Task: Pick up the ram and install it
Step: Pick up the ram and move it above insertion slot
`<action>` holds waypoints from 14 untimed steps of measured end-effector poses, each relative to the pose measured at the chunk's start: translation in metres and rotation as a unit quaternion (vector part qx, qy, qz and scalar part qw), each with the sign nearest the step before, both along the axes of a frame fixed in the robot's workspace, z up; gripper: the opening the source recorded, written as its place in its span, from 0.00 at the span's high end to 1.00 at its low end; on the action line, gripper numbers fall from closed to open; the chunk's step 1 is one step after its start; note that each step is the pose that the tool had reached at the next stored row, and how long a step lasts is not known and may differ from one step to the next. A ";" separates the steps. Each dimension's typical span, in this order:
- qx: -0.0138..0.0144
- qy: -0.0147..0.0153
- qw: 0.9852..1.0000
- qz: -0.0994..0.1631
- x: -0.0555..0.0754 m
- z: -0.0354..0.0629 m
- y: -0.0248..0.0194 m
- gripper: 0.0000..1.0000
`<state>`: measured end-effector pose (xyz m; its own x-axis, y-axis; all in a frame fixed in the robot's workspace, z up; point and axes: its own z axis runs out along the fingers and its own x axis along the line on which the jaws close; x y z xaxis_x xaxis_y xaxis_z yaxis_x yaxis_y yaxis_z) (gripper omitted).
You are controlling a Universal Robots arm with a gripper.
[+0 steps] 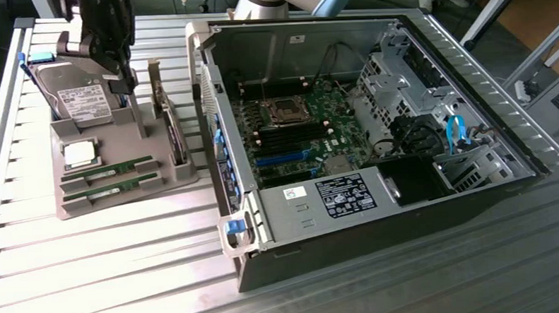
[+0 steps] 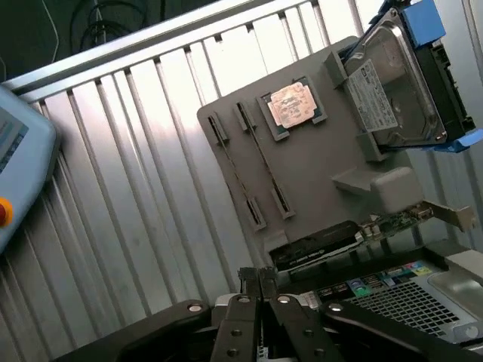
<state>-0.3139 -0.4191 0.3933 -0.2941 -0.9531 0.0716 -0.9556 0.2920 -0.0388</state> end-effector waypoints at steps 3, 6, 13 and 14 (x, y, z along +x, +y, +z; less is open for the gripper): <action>-0.004 0.000 1.000 0.013 0.000 0.0000 0.0000 0.87; -0.006 0.000 1.000 0.020 0.000 0.0000 0.0000 0.87; -0.011 0.000 0.999 0.038 0.000 0.0000 0.0000 0.87; -0.011 0.000 0.999 0.040 0.000 0.0000 0.0000 0.87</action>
